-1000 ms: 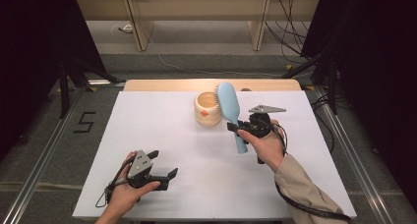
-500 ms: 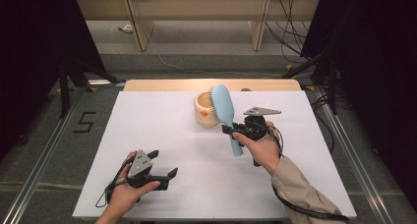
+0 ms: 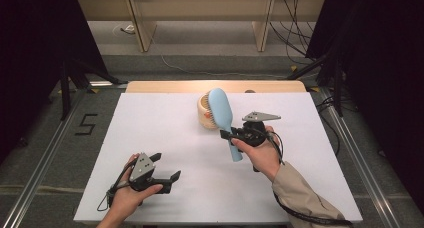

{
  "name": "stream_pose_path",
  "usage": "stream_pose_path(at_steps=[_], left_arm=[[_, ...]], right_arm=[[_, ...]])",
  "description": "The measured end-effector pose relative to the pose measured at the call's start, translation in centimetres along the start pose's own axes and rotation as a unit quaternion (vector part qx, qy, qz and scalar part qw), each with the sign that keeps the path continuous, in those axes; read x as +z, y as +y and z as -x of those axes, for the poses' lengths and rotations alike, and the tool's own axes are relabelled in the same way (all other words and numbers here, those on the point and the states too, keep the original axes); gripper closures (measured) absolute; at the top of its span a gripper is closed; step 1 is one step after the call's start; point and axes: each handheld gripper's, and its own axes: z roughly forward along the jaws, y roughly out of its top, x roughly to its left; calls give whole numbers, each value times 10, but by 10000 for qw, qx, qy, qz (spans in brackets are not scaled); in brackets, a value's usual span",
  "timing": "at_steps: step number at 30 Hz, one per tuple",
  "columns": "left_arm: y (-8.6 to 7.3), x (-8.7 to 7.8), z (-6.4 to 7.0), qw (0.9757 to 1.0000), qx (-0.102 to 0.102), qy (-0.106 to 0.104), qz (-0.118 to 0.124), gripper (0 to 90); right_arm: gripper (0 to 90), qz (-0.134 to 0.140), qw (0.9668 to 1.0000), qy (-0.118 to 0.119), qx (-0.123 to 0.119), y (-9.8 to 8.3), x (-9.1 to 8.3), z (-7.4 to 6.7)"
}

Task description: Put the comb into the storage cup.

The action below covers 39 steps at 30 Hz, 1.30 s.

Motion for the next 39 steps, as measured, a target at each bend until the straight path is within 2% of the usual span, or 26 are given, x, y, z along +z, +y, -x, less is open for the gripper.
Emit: stream_pose_path(at_steps=[31, 39], left_arm=[[0, 0, 1, 10000, 19, -14, -5, 85], [2, 1, 3, 9999, -9, -96, 45, 83]], right_arm=[[701, 31, 9995, 198, -245, -8, 10, -24], [701, 41, 9993, 260, -246, -9, 12, -29]])
